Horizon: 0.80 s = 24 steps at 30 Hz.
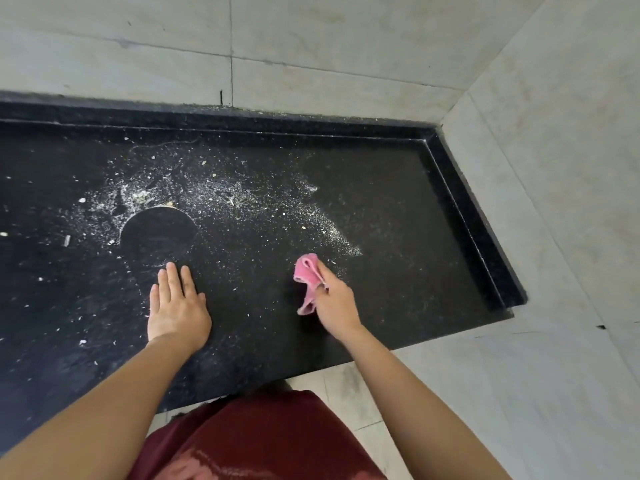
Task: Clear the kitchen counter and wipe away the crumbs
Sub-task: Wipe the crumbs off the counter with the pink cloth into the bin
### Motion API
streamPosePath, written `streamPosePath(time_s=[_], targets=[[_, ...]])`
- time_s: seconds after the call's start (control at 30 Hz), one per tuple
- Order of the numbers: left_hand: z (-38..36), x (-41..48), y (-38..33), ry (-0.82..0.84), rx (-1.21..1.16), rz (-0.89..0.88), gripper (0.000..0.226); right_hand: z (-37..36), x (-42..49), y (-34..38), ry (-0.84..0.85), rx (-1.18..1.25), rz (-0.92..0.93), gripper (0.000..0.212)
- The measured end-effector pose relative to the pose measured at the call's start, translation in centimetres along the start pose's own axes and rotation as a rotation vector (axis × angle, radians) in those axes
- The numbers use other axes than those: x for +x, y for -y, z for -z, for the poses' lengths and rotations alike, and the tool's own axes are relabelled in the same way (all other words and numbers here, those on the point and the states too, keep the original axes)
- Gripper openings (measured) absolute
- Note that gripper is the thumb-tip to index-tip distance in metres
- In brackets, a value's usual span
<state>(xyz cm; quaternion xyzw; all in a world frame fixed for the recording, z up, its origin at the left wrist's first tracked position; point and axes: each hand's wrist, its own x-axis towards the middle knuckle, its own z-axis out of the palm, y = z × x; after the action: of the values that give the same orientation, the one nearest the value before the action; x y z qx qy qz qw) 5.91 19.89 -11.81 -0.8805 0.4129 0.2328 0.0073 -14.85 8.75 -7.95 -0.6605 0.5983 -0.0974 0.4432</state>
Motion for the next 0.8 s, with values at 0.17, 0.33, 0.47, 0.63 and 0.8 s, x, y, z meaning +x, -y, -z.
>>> streamPosePath(time_s=[0.17,0.33,0.47,0.63,0.8], targets=[[0.0,0.3,0.0,0.022,0.038,0.024,0.057,8.7,4.6,-3.3,-0.251,-0.047,-0.262,0.063],[-0.3,0.7,0.0,0.027,0.028,0.038,0.057,9.7,7.1,-4.5,-0.187,-0.272,-0.409,0.08],[-0.4,0.9,0.3,0.058,0.023,0.045,0.058,5.1,7.0,-2.4,-0.111,-0.426,-0.23,0.073],[-0.3,0.8,0.1,0.074,0.017,0.049,0.058,0.1,4.6,0.6,0.062,-0.458,-0.065,0.07],[0.0,0.7,0.1,0.058,0.021,0.056,0.058,-3.2,2.8,2.8,0.343,-0.112,0.024,0.068]])
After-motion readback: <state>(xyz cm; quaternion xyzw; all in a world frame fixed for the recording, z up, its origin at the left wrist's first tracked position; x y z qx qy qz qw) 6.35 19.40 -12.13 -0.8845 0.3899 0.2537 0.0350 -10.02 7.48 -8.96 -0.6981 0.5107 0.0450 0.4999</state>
